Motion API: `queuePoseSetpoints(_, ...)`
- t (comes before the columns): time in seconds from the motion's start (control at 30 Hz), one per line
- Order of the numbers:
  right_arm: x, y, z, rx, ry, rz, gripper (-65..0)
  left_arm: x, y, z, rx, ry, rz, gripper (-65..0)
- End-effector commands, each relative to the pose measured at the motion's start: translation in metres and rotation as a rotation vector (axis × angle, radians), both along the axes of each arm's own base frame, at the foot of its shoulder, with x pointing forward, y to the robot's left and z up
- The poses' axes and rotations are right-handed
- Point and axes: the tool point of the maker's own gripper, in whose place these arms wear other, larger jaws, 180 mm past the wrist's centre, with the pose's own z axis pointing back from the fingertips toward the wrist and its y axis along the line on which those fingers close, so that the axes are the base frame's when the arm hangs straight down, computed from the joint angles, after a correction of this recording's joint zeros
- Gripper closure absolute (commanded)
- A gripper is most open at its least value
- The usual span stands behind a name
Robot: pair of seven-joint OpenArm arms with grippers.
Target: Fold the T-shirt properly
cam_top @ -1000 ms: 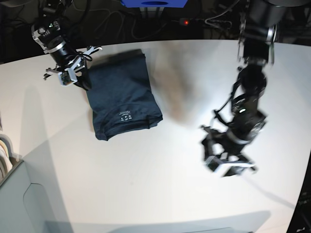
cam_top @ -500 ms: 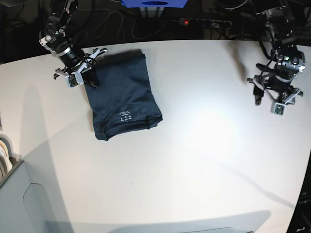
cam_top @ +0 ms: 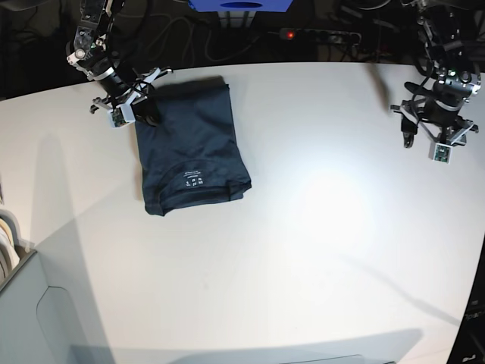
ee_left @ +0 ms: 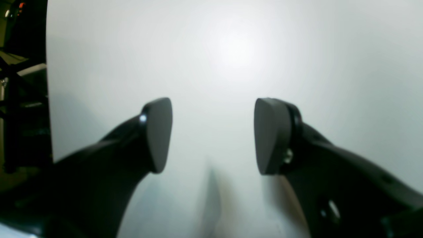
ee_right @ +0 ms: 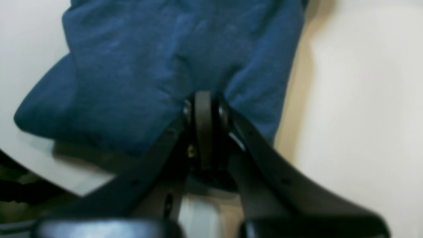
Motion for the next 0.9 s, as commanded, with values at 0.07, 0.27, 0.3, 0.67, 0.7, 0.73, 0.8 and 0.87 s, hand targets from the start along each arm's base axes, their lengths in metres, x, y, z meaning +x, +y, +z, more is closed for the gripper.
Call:
queuePoseSetpoints(0.07, -0.002, 0.003, 0.004, 0.009, -0.01, 0.016, -0.2, 0.004, 0.0, 0.012, 0.015, -0.037, -0.015, -37.0)
queuePoseSetpoints(0.27, -0.008, 0.012, 0.005, 0.016, -0.005, 0.042, -0.2, -0.005, 0.0, 0.006, 0.016, -0.011, -0.016, -37.0)
queuePoseSetpoints(0.3, -0.009, 0.013, 0.006, 0.016, -0.004, 0.045, -0.2, -0.005, 0.0, 0.007, 0.018, -0.013, -0.018, -37.0)
queuePoseSetpoints(0.67, -0.006, -0.01, 0.049, -0.062, -0.112, -0.015, -0.2, -0.045, -0.021, -0.013, -0.023, 0.065, -0.014, -31.0)
queuePoseSetpoints(0.7, -0.007, -0.016, 0.057, -0.083, -0.128, -0.03, -0.2, -0.052, -0.024, -0.015, -0.026, 0.079, -0.014, -26.6)
queuePoseSetpoints(0.73, -0.01, -0.019, 0.063, -0.098, -0.133, -0.041, -0.2, -0.061, -0.025, -0.016, -0.028, 0.089, -0.006, -21.7)
queuePoseSetpoints(0.8, -0.02, -0.024, 0.07, -0.125, -0.13, -0.054, -0.2, -0.08, -0.025, -0.018, -0.035, 0.111, 0.031, -11.6)
queuePoseSetpoints(0.87, -0.035, -0.027, 0.071, -0.143, -0.103, -0.063, -0.2, -0.102, -0.026, -0.024, -0.055, 0.142, 0.081, 0.0)
